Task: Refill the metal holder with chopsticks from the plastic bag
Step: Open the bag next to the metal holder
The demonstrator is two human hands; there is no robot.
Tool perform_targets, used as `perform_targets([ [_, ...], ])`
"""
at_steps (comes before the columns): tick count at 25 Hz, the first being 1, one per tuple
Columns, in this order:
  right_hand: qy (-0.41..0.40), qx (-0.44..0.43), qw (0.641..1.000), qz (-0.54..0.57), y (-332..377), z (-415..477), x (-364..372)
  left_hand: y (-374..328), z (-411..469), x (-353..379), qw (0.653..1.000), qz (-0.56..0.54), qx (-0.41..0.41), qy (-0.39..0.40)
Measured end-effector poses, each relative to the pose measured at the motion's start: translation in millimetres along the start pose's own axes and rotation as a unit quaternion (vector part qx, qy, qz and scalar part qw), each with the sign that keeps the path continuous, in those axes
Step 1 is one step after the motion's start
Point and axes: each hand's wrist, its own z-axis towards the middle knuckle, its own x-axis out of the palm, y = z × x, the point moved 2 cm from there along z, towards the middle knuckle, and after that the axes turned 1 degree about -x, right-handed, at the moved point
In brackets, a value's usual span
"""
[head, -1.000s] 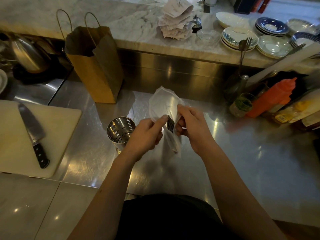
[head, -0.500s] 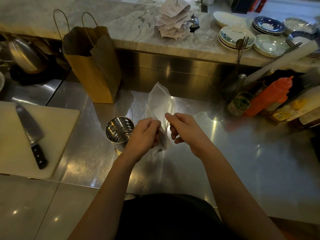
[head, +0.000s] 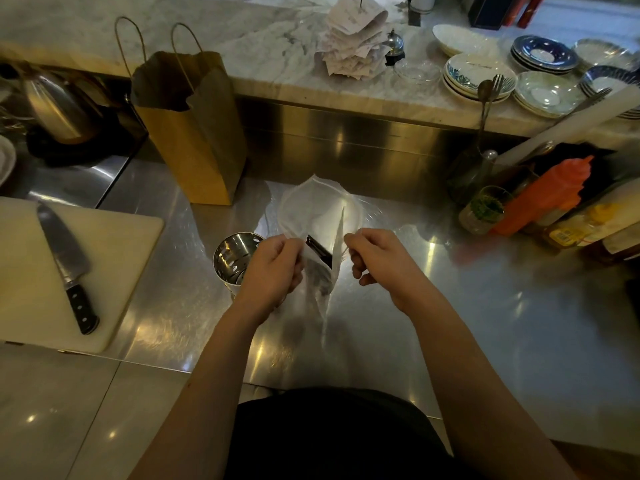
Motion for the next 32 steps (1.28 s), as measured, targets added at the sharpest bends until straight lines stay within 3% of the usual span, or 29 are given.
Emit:
perform_targets([
  [11,-0.099,-0.005,0.994,-0.043,-7,0,-29,-3,3,-21,0.994,0.084,-0.025,-0.063],
  [16,-0.129,-0.004,0.984,-0.120,-12,1,-26,-14,1,-25,0.934,0.329,0.046,-0.131],
  [26,-0.114,0.045,0.975,-0.187,-30,-1,-24,-2,-1,-11,0.978,0.197,-0.019,-0.065],
  [32,-0.114,0.042,0.956,-0.266,-28,-2,-25,6,4,-8,0.966,0.256,-0.005,-0.042],
])
